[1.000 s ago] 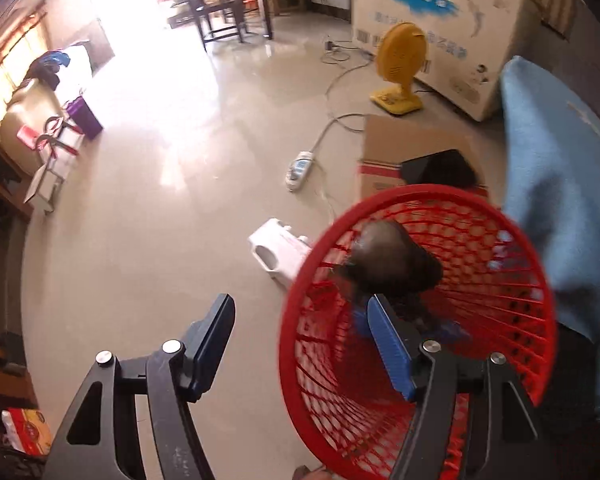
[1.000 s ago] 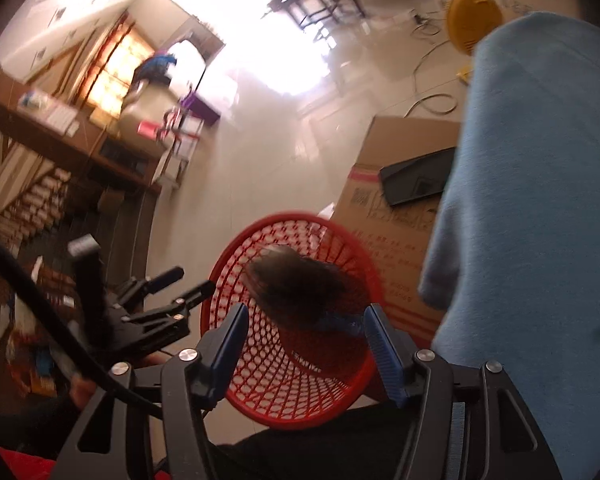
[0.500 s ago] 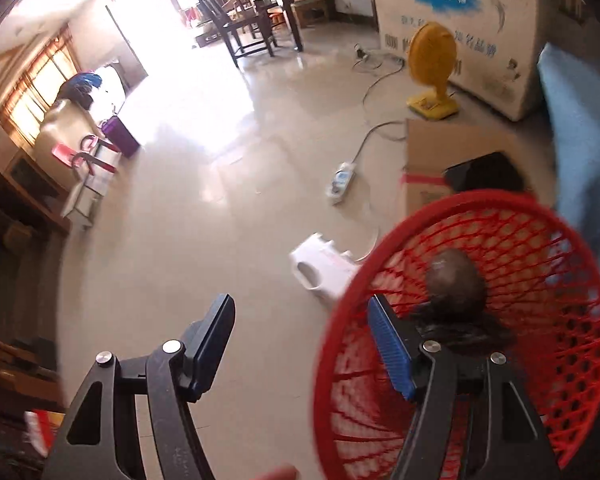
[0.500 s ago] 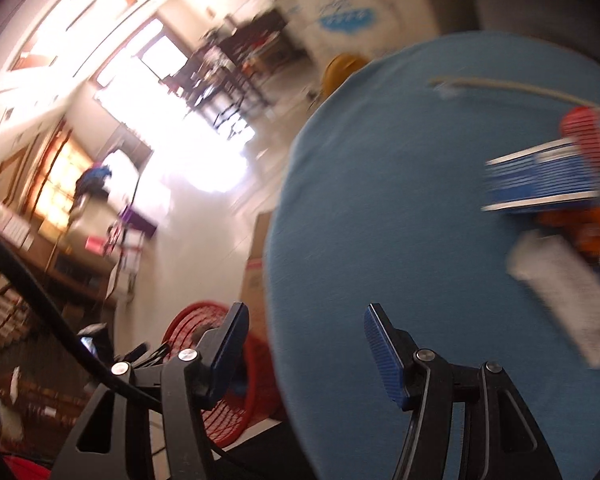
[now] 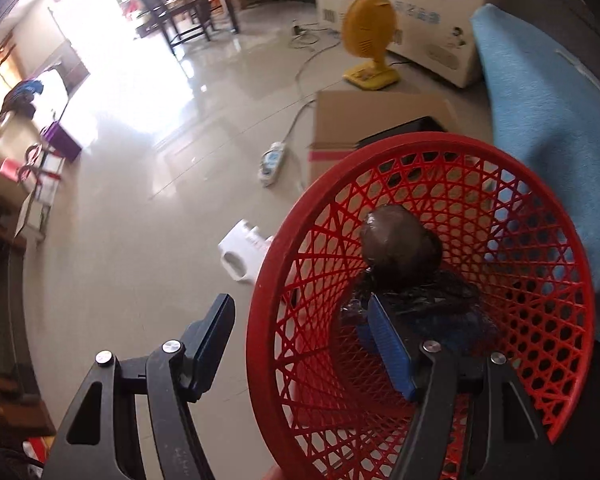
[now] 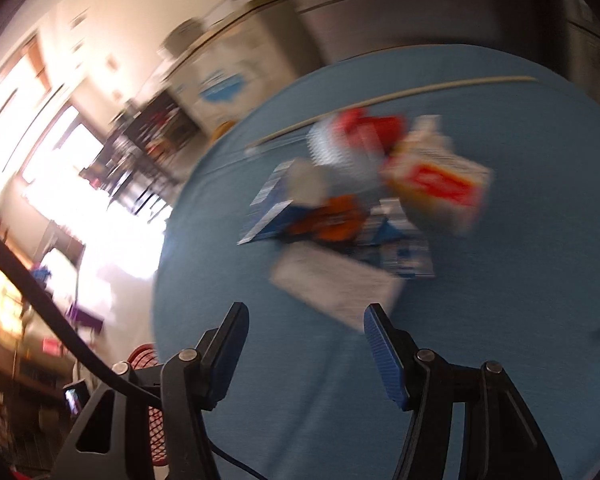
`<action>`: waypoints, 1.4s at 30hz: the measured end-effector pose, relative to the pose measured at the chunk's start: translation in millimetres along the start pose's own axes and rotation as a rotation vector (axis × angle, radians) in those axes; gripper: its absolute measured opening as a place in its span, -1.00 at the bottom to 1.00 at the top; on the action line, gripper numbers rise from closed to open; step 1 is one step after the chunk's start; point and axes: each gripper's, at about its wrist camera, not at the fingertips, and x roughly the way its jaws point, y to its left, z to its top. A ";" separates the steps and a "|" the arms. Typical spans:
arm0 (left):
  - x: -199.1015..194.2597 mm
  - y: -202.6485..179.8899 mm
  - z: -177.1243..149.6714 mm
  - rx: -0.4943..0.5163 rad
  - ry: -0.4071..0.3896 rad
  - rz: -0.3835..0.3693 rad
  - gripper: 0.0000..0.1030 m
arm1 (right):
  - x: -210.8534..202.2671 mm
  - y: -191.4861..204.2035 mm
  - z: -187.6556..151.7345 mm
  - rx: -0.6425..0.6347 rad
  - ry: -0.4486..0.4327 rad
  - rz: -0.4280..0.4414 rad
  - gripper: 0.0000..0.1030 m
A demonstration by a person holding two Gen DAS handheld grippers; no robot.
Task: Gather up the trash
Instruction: 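Return both tools to the table toward the foil packet and medicine box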
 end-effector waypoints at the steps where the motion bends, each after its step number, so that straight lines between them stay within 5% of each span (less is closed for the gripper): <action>1: 0.2 -4.1 3.0 0.012 -0.002 -0.002 0.35 | -6.3 -12.4 0.8 0.027 -0.014 -0.012 0.24; 8: -15.4 1.9 12.8 0.027 -0.036 0.142 0.35 | -32.5 -60.7 -2.4 0.122 -0.077 -0.055 0.24; 12: -46.0 -6.5 25.5 0.048 -0.114 0.148 0.35 | -30.9 -78.2 -10.5 0.156 -0.081 -0.052 0.24; 16: -93.9 -46.3 47.9 0.115 -0.216 0.021 0.39 | -20.6 -83.2 -10.1 0.182 -0.074 -0.033 0.24; 20: -129.8 -97.0 68.1 0.196 -0.297 -0.145 0.73 | -13.3 -86.2 -5.1 0.179 -0.078 -0.029 0.24; 22: -144.9 -134.9 79.9 0.260 -0.332 -0.256 0.74 | -7.2 -92.3 -0.3 0.185 -0.081 -0.034 0.24; 27: -150.1 -231.1 95.5 0.471 -0.311 -0.421 0.74 | -6.3 -104.6 9.3 0.197 -0.086 -0.046 0.24; 31: -141.5 -302.5 97.4 0.691 -0.332 -0.394 0.74 | -12.4 -109.7 13.6 0.200 -0.098 -0.052 0.24; 42: -115.0 -396.9 122.1 1.081 -0.254 -0.470 0.74 | -22.2 -135.2 11.0 0.232 -0.089 -0.064 0.24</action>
